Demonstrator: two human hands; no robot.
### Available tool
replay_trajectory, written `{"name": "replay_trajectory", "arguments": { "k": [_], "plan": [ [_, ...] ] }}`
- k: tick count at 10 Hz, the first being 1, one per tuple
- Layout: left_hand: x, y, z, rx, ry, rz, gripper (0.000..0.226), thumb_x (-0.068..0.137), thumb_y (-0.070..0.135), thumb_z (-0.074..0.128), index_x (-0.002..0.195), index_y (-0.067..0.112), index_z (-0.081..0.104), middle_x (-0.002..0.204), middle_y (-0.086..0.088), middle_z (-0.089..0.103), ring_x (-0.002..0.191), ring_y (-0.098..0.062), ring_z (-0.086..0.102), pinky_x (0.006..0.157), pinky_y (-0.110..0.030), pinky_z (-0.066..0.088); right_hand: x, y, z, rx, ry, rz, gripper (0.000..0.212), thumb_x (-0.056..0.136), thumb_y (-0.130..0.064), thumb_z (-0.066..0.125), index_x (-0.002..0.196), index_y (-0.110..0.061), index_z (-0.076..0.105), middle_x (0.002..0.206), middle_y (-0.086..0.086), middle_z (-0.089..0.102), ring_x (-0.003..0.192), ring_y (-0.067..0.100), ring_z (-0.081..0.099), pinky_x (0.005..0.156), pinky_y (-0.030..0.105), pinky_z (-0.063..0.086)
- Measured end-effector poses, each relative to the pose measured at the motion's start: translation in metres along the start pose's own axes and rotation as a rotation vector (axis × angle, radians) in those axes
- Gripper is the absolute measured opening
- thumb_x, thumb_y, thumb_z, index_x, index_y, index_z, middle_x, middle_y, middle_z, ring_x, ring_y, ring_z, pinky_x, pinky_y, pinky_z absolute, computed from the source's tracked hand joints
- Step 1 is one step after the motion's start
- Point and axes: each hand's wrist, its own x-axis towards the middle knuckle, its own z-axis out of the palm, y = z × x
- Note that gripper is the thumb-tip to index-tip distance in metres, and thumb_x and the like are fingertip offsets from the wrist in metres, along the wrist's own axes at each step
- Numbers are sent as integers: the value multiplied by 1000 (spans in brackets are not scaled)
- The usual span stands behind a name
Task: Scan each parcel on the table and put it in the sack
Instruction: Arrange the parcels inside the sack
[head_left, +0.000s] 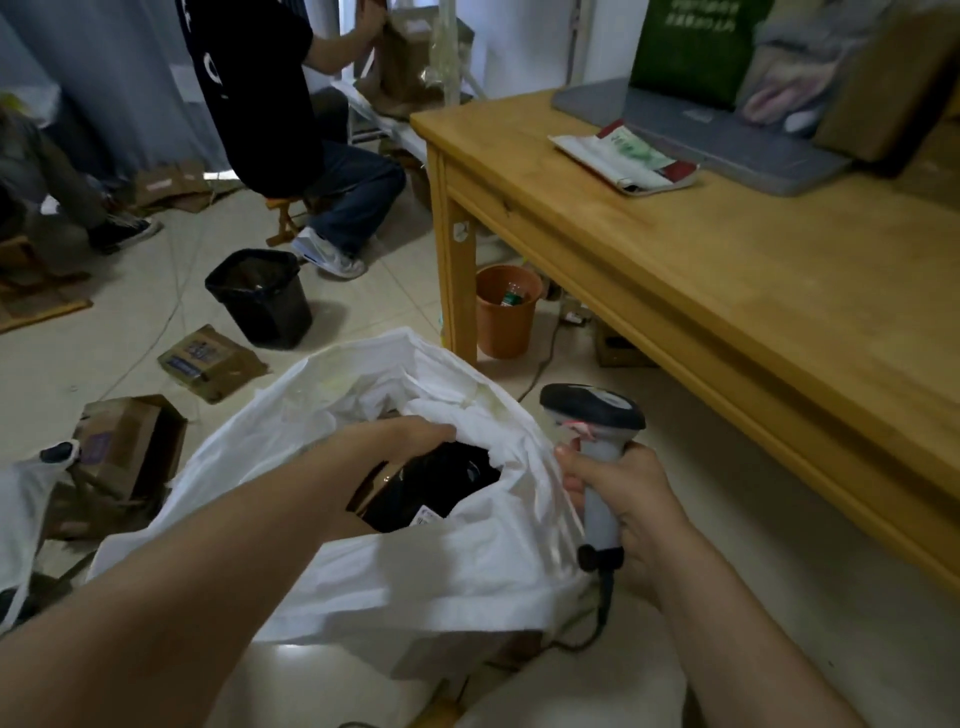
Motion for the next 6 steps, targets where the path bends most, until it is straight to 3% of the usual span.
{"name": "replay_trajectory", "arguments": {
  "k": [1,2,3,4,5,6],
  "plan": [
    [-66,37,5,-142,-219,38,84,80,72,55,142,17,40,140,-7,48,130,-26,45,95,-36,35,-21,-9,-29,-17,-12,3,35,76,-21,79,104,-5,64,91,16,70,83,29,69,80,45,57],
    [-86,56,27,76,-404,131,89,76,57,71,147,19,33,127,1,49,125,-23,45,99,-35,39,-53,-18,-57,-44,-60,-16,32,81,-24,74,105,-5,63,82,17,72,74,27,71,64,36,58],
    [-106,71,59,500,-18,314,85,78,40,77,147,17,31,142,-2,43,131,-26,41,102,-33,35,-92,-24,-81,80,-169,12,40,82,-25,72,110,-1,60,81,23,72,73,30,73,58,35,59],
    [-106,82,75,321,292,483,86,87,12,66,154,16,12,146,-14,42,130,-30,45,103,-34,39,-128,-30,-104,469,-273,43,44,78,-29,67,106,4,59,84,24,72,68,29,72,57,35,60],
    [-110,94,74,309,316,490,97,85,16,68,155,19,1,140,-16,49,122,-31,54,100,-38,46,-153,-39,-123,790,-277,-7,35,85,-29,62,95,5,61,77,20,72,61,26,71,55,35,58],
    [-116,117,68,332,251,400,110,77,45,76,154,9,5,149,-16,38,133,-32,43,106,-40,41,-162,-53,-135,886,-278,-81,32,88,-26,60,92,5,60,75,19,71,57,25,70,52,33,58]
  ]
}}
